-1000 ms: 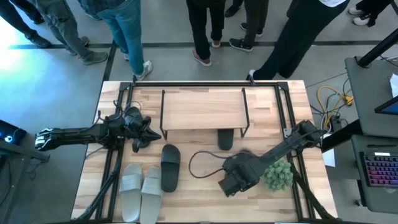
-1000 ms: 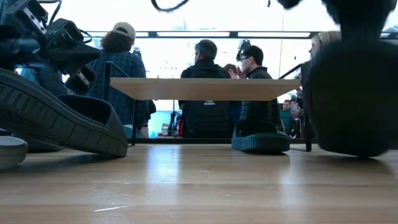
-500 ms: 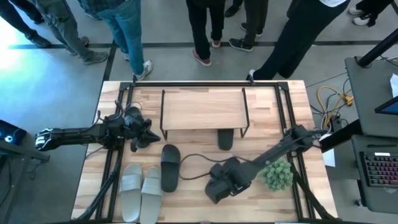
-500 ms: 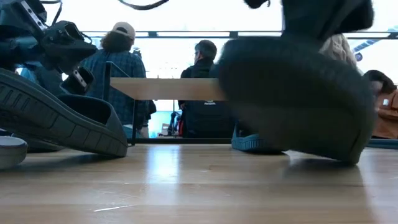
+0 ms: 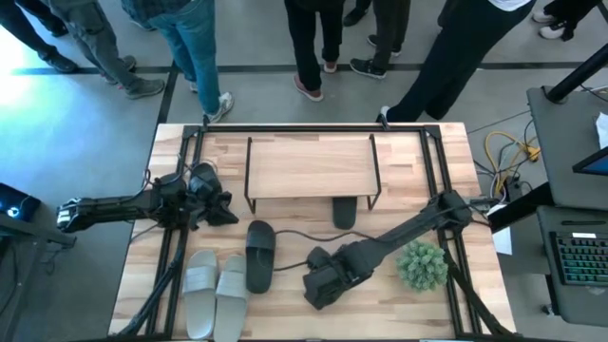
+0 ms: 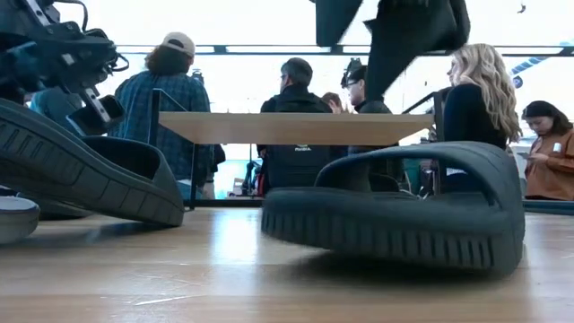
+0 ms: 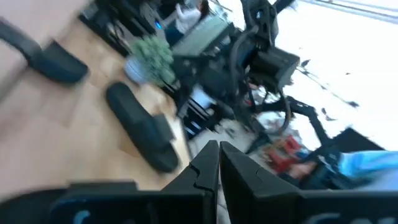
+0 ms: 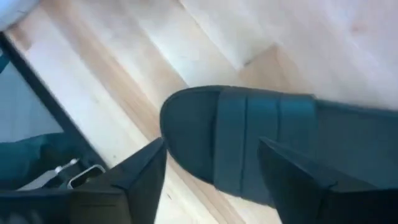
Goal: Pick and place slides into the shelf
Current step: Put the right black slide under the shelf
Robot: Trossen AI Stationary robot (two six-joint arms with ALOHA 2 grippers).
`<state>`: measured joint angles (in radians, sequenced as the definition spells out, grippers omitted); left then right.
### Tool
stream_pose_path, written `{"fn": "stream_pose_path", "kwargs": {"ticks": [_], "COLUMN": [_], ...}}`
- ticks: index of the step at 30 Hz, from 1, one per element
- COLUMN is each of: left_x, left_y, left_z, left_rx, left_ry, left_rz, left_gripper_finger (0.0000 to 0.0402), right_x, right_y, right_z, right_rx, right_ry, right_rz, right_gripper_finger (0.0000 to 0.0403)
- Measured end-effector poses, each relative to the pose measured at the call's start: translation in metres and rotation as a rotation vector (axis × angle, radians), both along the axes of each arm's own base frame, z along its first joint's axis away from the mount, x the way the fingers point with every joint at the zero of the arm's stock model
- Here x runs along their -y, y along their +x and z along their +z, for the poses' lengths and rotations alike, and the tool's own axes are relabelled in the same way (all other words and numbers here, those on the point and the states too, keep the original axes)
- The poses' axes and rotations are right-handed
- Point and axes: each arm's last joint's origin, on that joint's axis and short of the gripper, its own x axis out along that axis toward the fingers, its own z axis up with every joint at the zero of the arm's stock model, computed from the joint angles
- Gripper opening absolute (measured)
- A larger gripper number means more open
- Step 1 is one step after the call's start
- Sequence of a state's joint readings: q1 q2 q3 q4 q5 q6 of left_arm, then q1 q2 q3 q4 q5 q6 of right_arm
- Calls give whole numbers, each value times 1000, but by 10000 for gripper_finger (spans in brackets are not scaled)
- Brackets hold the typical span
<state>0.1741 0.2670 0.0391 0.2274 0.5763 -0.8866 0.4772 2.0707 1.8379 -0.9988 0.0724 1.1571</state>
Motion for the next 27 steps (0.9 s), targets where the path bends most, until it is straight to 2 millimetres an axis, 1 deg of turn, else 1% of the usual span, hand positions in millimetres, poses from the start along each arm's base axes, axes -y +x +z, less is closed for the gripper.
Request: {"fn": "stream_pose_path", "kwargs": {"ticks": [2, 3, 5, 7, 9, 12, 14, 15, 18, 22, 24, 27], "left_x": [1, 2, 4, 6, 9, 14, 18, 20, 23, 25, 25, 25], "left_y": [-1, -2, -3, -3, -5, -7, -9, -10, -11, -10, -9, -8], "left_z": [1, 1, 2, 3, 5, 12, 19, 23, 28, 27, 26, 25], "left_rx": [-6, -10, -8, -7, -3, 17, 43, 57, 80, 80, 69, 51], "left_ry": [-31, -46, -65, -83, -92, -113, -118, -119, -121, -110, -110, -110], "left_rz": [-44, -63, -93, -115, -140, -191, -220, -225, -216, -197, -196, -195], "left_gripper_finger": [0, 0, 0, 0, 0, 0, 0, 0, 0, 0, 0, 0], "right_x": [4, 7, 12, 13, 9, -5, -15, -19, -33, -48, -49, -43], "right_y": [-6, -10, -20, -26, -28, -32, -35, -36, -39, -32, -27, -18], "right_z": [17, 22, 27, 23, 17, 5, -6, -10, -22, -47, -57, -73], "right_rx": [-3, -32, -125, -216, -252, -267, -254, -242, -214, -134, -111, -120], "right_ry": [-33, -50, -77, -73, -23, 62, 85, 98, 136, 172, 157, 116], "right_rz": [-1, -2, 5, 21, 39, 56, 47, 40, 12, 19, 31, 72], "right_gripper_finger": [253, 250, 231, 198, 154, 80, 33, 21, 13, 9, 9, 9]}}
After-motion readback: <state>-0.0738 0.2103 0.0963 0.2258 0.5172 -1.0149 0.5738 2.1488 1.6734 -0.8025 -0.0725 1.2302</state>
